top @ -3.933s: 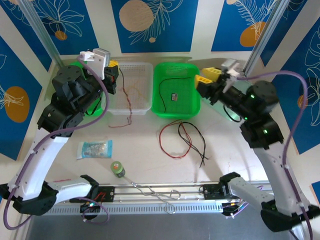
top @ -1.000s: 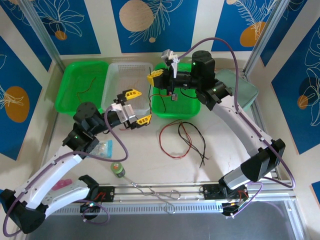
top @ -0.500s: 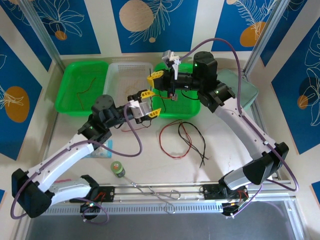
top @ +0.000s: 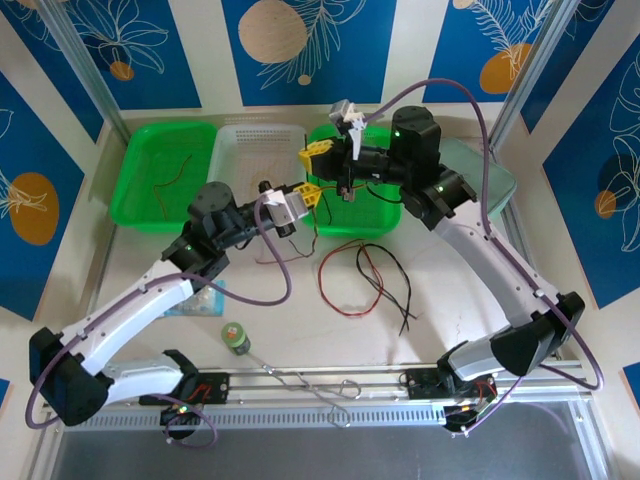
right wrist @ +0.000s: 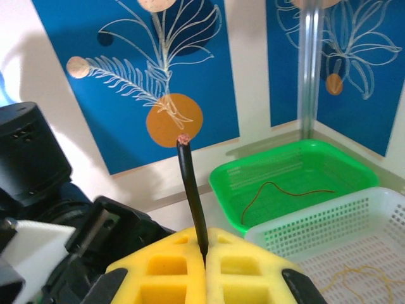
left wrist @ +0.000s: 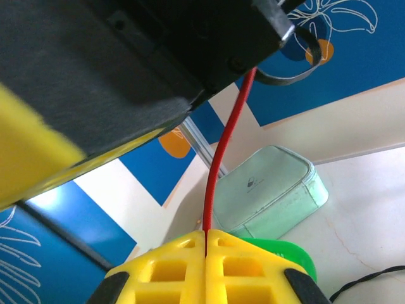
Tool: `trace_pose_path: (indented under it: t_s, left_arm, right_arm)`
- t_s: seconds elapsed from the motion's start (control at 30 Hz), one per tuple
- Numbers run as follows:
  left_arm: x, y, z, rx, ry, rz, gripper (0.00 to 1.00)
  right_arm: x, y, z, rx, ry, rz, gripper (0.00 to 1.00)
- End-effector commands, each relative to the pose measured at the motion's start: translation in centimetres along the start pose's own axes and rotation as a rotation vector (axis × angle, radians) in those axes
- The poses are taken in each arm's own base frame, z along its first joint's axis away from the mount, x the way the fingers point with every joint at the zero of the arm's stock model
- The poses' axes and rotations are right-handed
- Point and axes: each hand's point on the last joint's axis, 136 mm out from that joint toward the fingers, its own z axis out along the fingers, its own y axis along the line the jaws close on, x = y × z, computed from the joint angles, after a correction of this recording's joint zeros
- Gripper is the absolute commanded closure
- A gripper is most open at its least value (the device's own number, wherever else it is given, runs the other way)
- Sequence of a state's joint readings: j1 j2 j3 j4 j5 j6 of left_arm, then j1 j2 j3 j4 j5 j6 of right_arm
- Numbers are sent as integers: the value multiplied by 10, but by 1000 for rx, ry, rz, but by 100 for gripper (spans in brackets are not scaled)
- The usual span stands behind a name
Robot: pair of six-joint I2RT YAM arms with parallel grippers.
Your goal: Untangle the cables
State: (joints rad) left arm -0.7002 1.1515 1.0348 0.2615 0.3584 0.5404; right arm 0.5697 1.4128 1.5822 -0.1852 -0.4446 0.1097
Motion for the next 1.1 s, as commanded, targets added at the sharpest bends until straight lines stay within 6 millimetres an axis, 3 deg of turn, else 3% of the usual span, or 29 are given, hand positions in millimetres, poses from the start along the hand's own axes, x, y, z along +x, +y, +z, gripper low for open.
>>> trace_pose_path:
  t_s: [0.0, 0.2, 0.63, 0.7, 0.87, 1.07]
  left_arm:
    - [-25, 11, -18, -56, -29, 8, 100]
    - [-45, 17, -40, -87, -48, -29, 100]
    - [-70, 49, -58, -264, -197, -194, 100]
    - [-71, 49, -55, -244, -204, -210, 100]
    - [-59, 25, -23, -48, -137, -254, 100]
    - [-55, 26, -6, -39, -183, -277, 100]
  right_arm:
    - [-3, -14, -14, 109, -31, 20, 100]
    - [-5, -41, -33, 251, -83, 75, 100]
    - [-11, -54, -59, 388, -124, 97, 100]
    - [-15, -46, -61, 355, -148, 99, 100]
    - [-28, -6, -41, 199, -163, 125, 100]
    - [-29, 6, -28, 184, -171, 154, 100]
